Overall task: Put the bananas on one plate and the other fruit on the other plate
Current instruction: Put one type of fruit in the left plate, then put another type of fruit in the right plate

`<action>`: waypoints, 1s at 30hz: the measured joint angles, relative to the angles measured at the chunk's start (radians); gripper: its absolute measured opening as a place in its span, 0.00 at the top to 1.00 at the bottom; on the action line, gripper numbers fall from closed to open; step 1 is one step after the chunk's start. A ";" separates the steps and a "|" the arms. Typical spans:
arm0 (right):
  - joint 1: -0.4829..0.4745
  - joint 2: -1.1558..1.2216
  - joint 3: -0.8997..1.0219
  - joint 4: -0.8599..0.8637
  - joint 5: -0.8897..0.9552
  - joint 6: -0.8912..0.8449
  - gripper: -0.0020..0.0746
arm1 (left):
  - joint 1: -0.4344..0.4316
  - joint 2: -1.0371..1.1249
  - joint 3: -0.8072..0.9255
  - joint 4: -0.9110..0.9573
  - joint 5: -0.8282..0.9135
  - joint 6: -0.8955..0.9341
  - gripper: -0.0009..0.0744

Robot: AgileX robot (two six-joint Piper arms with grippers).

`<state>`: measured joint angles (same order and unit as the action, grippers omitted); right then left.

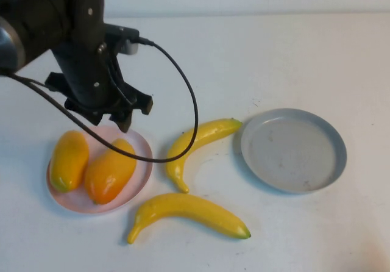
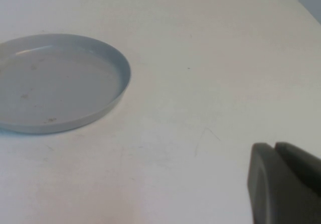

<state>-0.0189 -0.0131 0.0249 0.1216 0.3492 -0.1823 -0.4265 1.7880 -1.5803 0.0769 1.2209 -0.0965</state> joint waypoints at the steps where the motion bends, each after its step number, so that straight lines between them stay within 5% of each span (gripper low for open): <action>1: 0.000 0.000 0.000 0.000 0.000 0.000 1.00 | 0.000 -0.026 -0.002 -0.004 0.001 0.008 0.57; 4: 0.000 0.000 0.000 0.000 0.000 0.000 1.00 | -0.003 -0.113 -0.002 -0.007 0.002 0.014 0.86; 7: 0.000 0.000 0.000 0.000 0.000 0.000 1.00 | -0.003 -0.217 0.048 -0.007 -0.013 0.017 0.95; 20: 0.000 0.000 0.000 0.000 0.000 0.000 1.00 | -0.003 -0.808 0.690 -0.007 -0.525 -0.047 0.99; 30: 0.000 0.000 0.000 0.000 0.000 0.000 1.00 | -0.003 -0.964 0.934 0.006 -0.587 -0.049 0.99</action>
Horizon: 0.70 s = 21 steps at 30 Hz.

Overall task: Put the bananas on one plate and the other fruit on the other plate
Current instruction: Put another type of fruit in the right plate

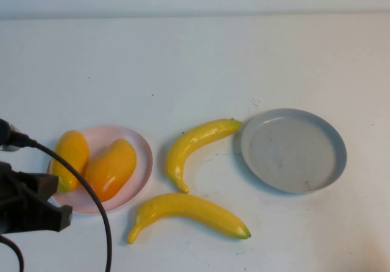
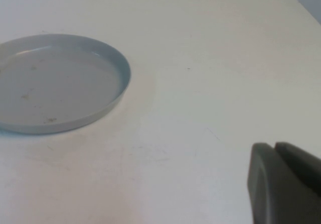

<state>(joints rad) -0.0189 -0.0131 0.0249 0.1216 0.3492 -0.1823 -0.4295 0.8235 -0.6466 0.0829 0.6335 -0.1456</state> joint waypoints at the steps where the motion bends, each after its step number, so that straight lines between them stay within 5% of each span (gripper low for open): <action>1: 0.000 0.000 0.000 0.000 0.000 0.000 1.00 | 0.000 0.000 0.002 0.005 0.000 0.000 0.99; 14: 0.000 0.000 0.000 0.000 0.000 0.000 1.00 | 0.002 -0.103 0.231 0.026 -0.557 0.128 0.99; 21: 0.000 0.000 0.000 0.020 0.000 0.000 1.00 | 0.136 -0.449 0.486 -0.097 -0.792 0.253 0.99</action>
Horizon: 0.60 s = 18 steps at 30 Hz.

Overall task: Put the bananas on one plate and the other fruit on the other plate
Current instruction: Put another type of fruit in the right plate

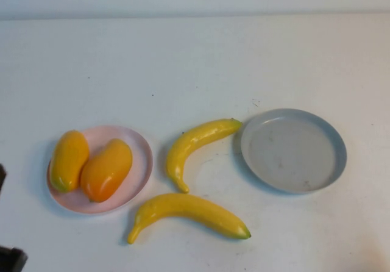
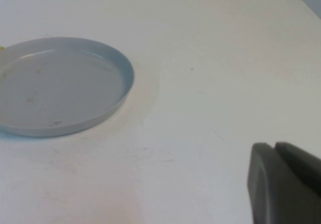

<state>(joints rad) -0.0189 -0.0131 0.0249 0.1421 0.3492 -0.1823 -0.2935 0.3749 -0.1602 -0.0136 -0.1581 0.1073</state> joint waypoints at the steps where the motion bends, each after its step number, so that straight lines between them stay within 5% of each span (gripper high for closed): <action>1: 0.000 0.000 0.000 0.000 0.000 0.000 1.00 | 0.025 -0.055 0.021 -0.007 -0.005 0.001 0.99; 7: 0.000 0.000 0.000 0.001 0.000 0.000 1.00 | 0.177 -0.323 0.177 -0.041 0.014 -0.036 0.99; 18: 0.000 0.000 0.002 0.003 0.000 0.000 1.00 | 0.193 -0.385 0.185 -0.027 0.445 -0.062 0.99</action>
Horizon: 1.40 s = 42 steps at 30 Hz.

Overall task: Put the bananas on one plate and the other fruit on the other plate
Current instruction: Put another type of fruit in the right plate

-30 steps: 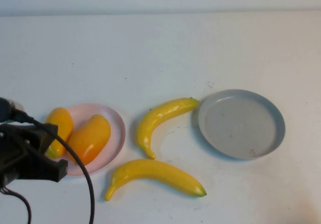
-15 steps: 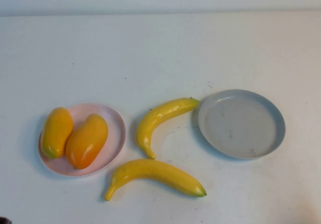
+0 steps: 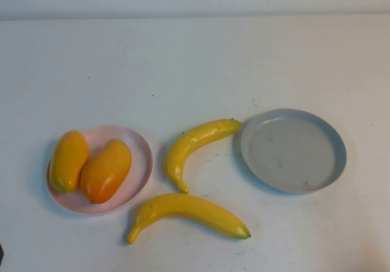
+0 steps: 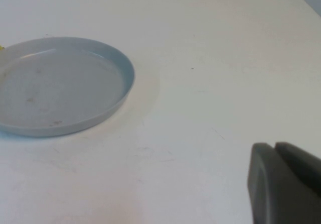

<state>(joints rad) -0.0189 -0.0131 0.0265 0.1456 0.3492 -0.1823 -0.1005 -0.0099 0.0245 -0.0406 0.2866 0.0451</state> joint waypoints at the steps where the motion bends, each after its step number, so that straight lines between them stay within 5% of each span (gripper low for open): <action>1: 0.000 0.000 0.000 0.000 0.000 0.000 1.00 | 0.000 0.000 0.002 0.002 0.032 0.000 0.99; 33: 0.000 0.000 0.000 0.000 -0.008 0.000 1.00 | 0.000 -0.001 0.002 0.007 0.089 -0.016 0.99; 42: 0.000 0.000 0.000 0.299 -0.177 0.000 1.00 | 0.000 -0.001 0.002 0.007 0.089 -0.016 0.99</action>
<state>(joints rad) -0.0189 -0.0131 0.0265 0.4448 0.1725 -0.1823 -0.1005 -0.0110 0.0260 -0.0335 0.3752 0.0293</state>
